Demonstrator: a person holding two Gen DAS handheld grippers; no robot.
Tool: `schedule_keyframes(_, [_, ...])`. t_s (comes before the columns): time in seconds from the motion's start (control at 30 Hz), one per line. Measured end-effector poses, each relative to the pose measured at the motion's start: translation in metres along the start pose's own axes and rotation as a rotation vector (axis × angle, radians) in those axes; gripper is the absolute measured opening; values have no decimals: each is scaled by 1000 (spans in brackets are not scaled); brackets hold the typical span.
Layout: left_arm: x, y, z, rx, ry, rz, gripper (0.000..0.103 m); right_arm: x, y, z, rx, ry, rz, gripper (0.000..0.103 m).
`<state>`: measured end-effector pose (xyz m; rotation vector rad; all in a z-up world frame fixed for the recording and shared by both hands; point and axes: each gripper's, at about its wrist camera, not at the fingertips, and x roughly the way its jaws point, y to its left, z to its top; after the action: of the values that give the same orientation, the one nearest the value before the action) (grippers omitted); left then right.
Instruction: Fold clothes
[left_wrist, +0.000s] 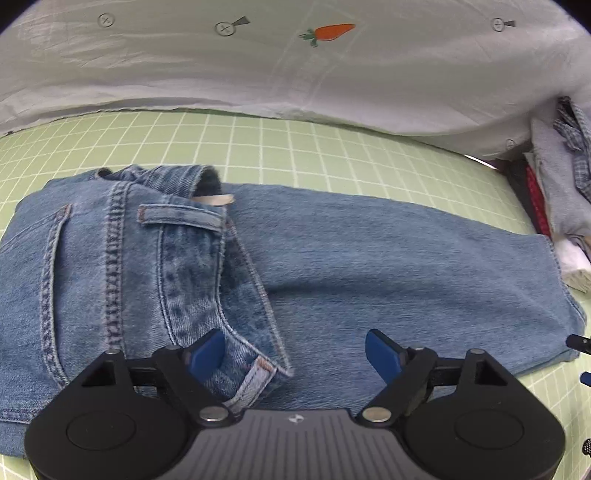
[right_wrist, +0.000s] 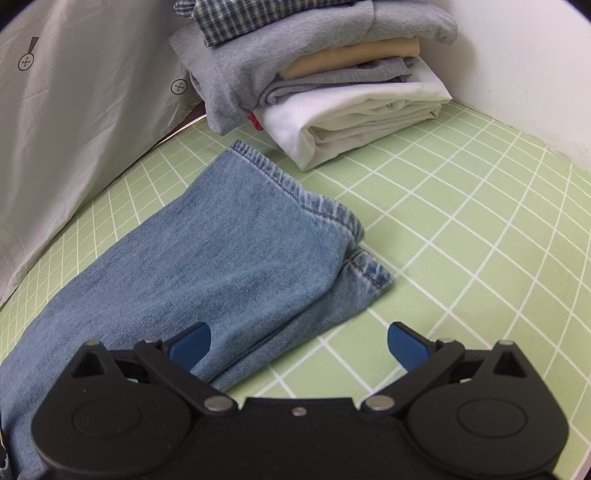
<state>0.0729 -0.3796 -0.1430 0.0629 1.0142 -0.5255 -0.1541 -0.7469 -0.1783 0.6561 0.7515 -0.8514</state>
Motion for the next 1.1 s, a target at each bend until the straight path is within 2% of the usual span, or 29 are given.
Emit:
schedule_keyframes(0.13, [-14,-10,5,76,-38,-40,88,-1,-5,-1,27,-9,-3,103])
schedule_keyframes(0.27, [-39,-2,17,78,-92,-41,89,-2,-6,2,30,-25,0,103])
schedule_keyframes(0.37, [-58,12,31,26,-153,-9,94,2,-6,7,22,-31,-5,103])
schedule_keyframes(0.5, [-67,38,40,-82,-175,51,94,15,-6,18,5,-37,-32,103])
schedule_keyframes(0.63, [-58,58,39,-128,-124,170,94,33,-5,29,-43,-55,-83,103])
schedule_keyframes(0.77, [-45,75,35,-171,-41,279,94,50,-4,38,-71,-29,-70,103])
schedule_keyframes(0.9, [-32,77,25,-158,20,308,94,56,2,37,-92,-25,-99,102])
schedule_keyframes(1.0, [-24,75,19,-165,42,325,95,54,6,34,-123,-31,-106,94])
schedule_keyframes(1.07, [-21,74,16,-165,49,339,96,48,8,34,-142,-39,-86,77])
schedule_keyframes(1.1, [-20,73,15,-166,52,346,96,45,8,34,-151,-45,-67,57])
